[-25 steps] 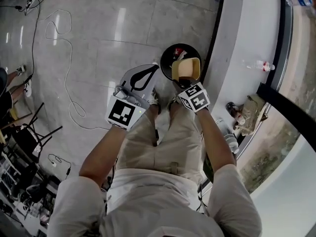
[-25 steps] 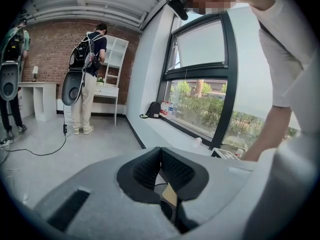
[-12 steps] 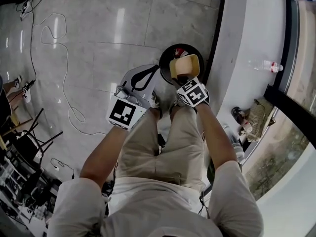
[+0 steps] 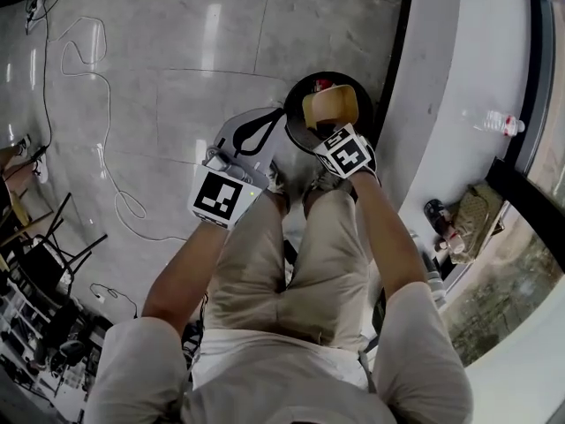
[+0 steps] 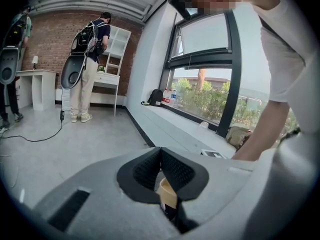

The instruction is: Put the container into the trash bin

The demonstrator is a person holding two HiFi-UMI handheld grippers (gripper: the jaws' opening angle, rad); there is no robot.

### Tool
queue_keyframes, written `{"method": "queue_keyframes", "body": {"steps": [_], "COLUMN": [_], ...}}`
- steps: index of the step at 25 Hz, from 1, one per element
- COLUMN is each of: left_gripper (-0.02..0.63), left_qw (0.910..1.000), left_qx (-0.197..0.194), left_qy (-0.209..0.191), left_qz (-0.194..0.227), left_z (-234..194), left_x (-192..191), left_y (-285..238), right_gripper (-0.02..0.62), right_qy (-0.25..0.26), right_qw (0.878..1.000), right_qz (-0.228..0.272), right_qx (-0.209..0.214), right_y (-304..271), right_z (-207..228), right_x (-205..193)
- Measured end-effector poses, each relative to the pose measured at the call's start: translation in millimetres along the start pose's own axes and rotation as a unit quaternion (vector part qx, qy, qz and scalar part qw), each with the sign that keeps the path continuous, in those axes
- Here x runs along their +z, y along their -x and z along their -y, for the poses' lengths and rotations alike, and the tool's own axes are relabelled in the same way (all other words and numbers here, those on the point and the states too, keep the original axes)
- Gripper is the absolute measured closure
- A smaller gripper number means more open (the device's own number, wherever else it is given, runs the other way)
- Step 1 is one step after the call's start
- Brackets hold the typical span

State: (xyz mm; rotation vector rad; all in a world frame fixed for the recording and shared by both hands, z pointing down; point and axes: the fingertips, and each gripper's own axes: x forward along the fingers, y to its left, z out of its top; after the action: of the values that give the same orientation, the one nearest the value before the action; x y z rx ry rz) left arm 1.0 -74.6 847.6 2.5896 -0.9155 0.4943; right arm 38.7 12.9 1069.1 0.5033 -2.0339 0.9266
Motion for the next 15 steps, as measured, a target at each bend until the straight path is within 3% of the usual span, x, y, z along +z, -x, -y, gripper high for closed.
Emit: {"method": "queue_keyframes", "body": {"steps": [4, 15], "left_gripper": [0.589, 0.589], "left_qw": [1.0000, 0.9993], "left_qx": [0.004, 0.027], "left_qy": [-0.007, 0.023], "left_qz": [0.000, -0.015], "left_z": [-12, -42], "left_x": [-17, -56], "left_y": [-6, -12], "right_gripper": [0.575, 0.575], "right_qy": [-0.005, -0.027], "right_qw": [1.000, 0.998], "right_qz": [-0.006, -0.055], "right_qx": [0.002, 0.013], "right_y": [-17, -72], "right_z": [8, 33], "right_x": [-7, -28]}}
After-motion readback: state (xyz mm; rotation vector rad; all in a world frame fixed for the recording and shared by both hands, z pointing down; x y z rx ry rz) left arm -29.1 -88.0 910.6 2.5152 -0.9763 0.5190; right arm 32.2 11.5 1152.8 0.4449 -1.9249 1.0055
